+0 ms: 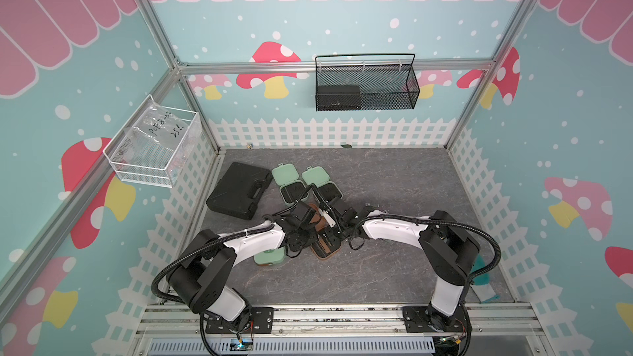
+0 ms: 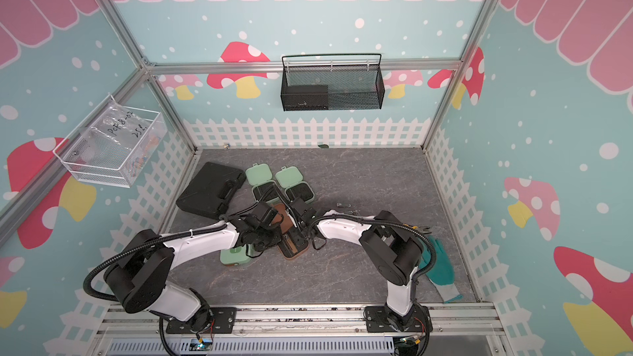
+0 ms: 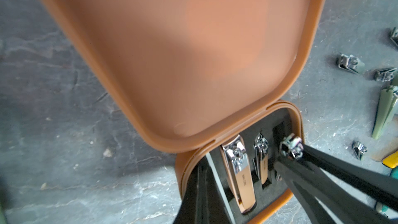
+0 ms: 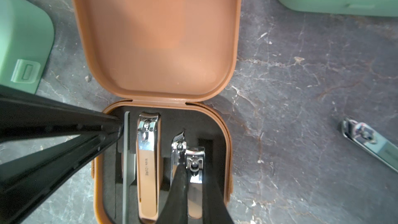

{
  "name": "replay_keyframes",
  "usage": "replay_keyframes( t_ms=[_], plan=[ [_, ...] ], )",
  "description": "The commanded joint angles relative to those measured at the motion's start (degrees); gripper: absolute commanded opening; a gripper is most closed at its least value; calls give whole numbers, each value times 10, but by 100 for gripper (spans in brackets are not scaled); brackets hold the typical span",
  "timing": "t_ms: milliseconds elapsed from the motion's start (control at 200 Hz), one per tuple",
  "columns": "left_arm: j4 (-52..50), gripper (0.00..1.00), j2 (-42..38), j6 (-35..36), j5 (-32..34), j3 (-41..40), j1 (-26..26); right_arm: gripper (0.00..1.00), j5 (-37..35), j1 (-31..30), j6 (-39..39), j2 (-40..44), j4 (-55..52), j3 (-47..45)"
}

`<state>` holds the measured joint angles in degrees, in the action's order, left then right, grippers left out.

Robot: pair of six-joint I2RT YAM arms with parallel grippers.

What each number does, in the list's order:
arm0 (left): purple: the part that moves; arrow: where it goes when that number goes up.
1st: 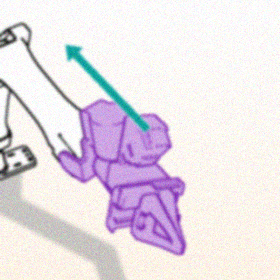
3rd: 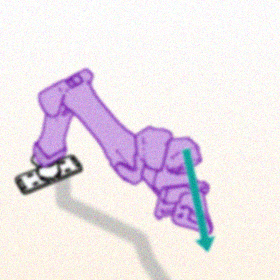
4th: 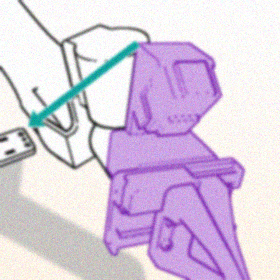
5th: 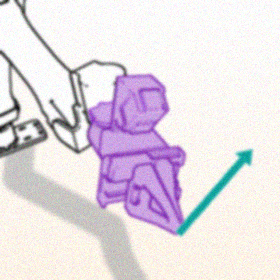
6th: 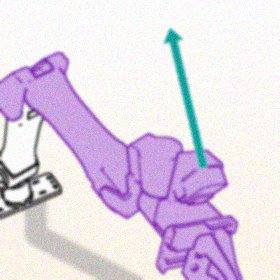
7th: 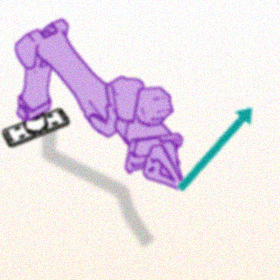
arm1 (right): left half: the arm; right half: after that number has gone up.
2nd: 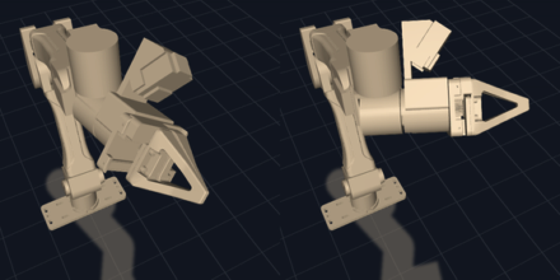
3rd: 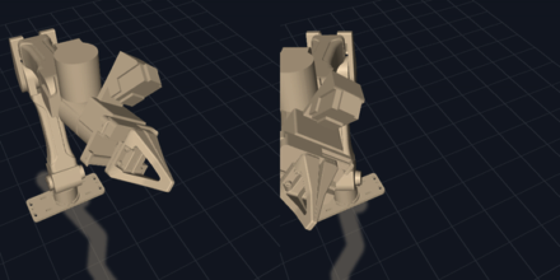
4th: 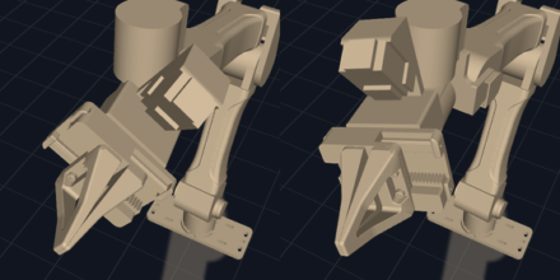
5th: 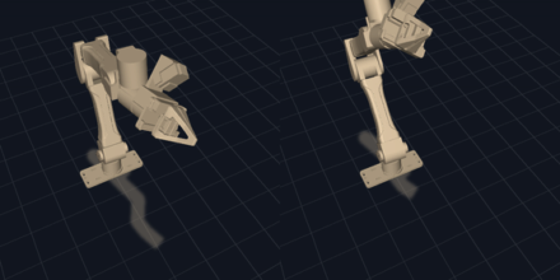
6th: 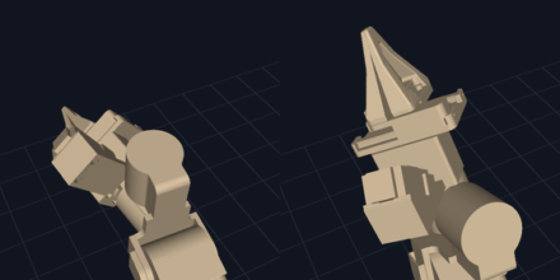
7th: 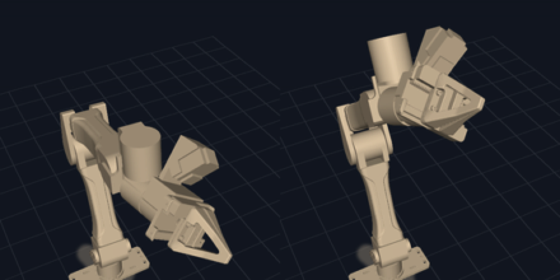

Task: Organize nail clipper sets
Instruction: Place the nail clipper in the storage box.

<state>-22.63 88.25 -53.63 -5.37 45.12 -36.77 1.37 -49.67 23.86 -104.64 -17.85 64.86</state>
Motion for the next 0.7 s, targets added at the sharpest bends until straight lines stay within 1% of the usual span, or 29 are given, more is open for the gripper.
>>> replay_keyframes(
  t_ms=[0, 220, 425, 696],
  plan=[
    [-27, 0, -4, -6, 9, -16, -2, 0, -30, -4, -2, -12, 11, -9],
    [-27, 0, -4, -6, 9, -16, -2, 0, -56, -6, -19, -10, 8, -16],
    [-26, 0, -5, -7, 11, -17, -2, 0, -50, -18, -12, -8, 9, -32],
    [-26, 0, -6, -7, 11, -19, -1, 0, -73, -37, -13, -13, -32, -57]
  ],
)
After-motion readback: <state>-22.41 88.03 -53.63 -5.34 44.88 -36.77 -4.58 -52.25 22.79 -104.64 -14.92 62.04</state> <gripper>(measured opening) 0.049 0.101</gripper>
